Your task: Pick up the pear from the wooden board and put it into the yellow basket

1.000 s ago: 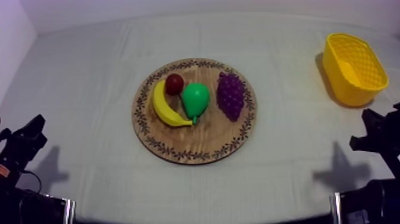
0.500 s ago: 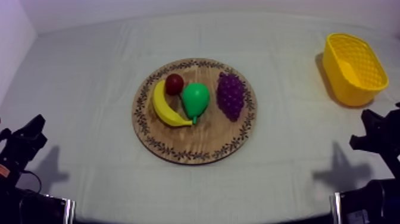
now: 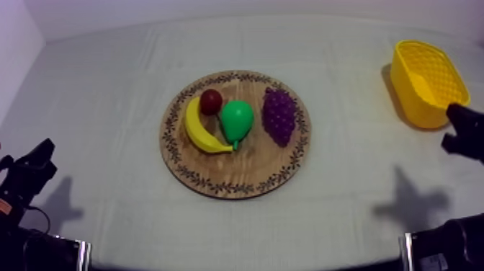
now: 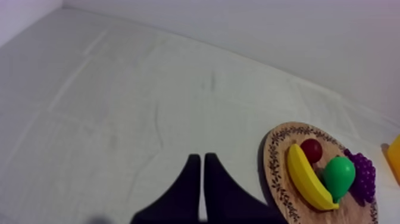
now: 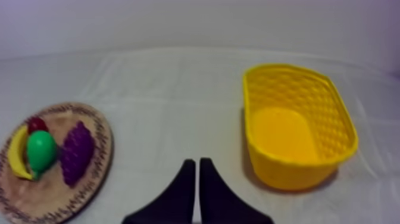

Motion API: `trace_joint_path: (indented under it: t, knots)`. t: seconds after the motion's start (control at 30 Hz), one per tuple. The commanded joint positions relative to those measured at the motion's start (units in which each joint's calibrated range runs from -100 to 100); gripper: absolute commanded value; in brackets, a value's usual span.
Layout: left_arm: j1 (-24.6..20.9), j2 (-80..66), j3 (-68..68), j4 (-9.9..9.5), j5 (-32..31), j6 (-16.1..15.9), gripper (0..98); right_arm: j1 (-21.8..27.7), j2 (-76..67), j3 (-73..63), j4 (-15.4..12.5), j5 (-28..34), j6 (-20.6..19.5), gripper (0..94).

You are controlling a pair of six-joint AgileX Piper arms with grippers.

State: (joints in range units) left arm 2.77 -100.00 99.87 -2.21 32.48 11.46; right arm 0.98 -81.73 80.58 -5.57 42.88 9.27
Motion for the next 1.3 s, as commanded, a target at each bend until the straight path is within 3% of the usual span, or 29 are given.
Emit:
trace_joint_path:
  t: [0.0, 0.27, 0.53, 0.67, 0.97, 1.27]
  knots:
    - [0.01, 0.00, 0.02, -0.02, 0.01, 0.00, 0.1, -3.34, 8.38, -10.49, 0.22, 0.50, -0.98, 0.4]
    - [0.01, 0.00, 0.02, -0.02, 0.01, 0.01, 0.1, -17.94, 27.17, -25.33, 6.44, 1.45, -10.82, 0.4]
    - [0.01, 0.00, 0.02, -0.02, 0.01, 0.01, 0.1, -24.59, 44.77, -41.32, 6.27, 4.94, -18.83, 1.8]
    - [0.01, 0.00, 0.02, -0.02, 0.01, 0.01, 0.1, -28.32, 52.43, -47.08, 7.70, 5.68, -23.11, 2.2]
    - [0.01, 0.00, 0.02, -0.02, 0.01, 0.02, 0.1, -34.85, 70.79, -53.79, 14.94, 6.43, -33.99, 5.3]
    - [0.01, 0.00, 0.02, -0.02, 0.01, 0.01, 0.1, -37.45, 85.37, -54.26, 23.51, 4.00, -42.60, 11.7]
